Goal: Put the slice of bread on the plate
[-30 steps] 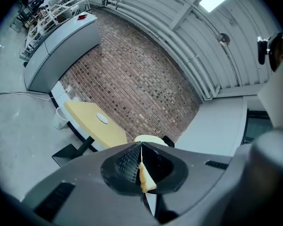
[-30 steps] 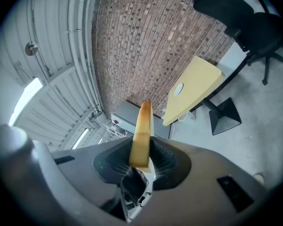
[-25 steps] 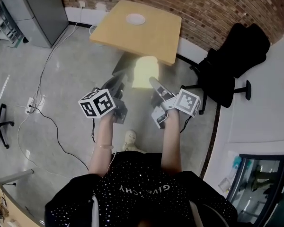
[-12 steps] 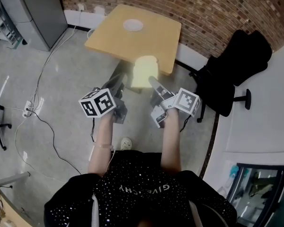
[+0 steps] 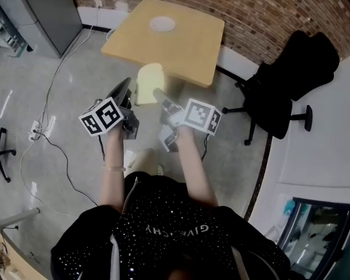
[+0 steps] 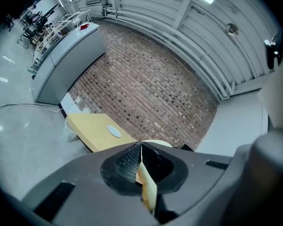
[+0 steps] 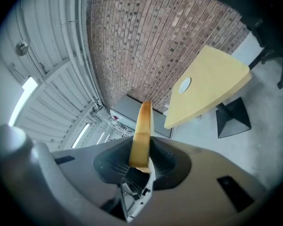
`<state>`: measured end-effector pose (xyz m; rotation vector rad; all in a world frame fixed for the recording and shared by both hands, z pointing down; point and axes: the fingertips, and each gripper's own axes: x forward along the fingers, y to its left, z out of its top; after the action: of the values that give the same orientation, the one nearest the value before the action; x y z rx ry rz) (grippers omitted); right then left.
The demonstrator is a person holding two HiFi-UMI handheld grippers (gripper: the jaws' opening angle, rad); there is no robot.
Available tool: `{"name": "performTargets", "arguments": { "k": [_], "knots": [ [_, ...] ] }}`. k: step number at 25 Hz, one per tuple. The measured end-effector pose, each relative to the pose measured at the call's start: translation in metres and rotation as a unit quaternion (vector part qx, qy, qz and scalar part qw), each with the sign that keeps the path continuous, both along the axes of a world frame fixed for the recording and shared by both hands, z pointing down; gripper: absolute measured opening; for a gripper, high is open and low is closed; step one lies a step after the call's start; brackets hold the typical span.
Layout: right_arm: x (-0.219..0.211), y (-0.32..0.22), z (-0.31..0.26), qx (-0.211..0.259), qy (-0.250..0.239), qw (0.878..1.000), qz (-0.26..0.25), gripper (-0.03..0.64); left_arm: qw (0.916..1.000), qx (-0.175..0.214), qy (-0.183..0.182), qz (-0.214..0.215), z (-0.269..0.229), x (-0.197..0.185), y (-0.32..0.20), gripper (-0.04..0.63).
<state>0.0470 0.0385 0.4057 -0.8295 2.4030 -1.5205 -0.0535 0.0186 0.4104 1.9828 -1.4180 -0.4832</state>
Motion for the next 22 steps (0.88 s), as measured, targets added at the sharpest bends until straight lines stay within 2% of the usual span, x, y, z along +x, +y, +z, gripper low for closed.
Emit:
{"name": "performTargets", "arguments": {
  "k": [10, 15, 22],
  "knots": [
    [-0.024, -0.073, -0.001, -0.018, -0.044, 0.999, 0.008, 0.100, 0.9997, -0.005, -0.007, -0.024, 0.003, -0.045, -0.052, 0.011],
    [-0.040, -0.124, -0.001, -0.021, -0.049, 0.999, 0.004, 0.100, 0.9999, -0.009, -0.009, -0.012, 0.006, -0.048, -0.111, 0.012],
    [-0.053, -0.209, -0.006, -0.025, -0.040, 0.999, 0.026, 0.100, 0.9997, -0.012, -0.015, 0.016, -0.004, -0.052, -0.203, 0.011]
  ]
}}
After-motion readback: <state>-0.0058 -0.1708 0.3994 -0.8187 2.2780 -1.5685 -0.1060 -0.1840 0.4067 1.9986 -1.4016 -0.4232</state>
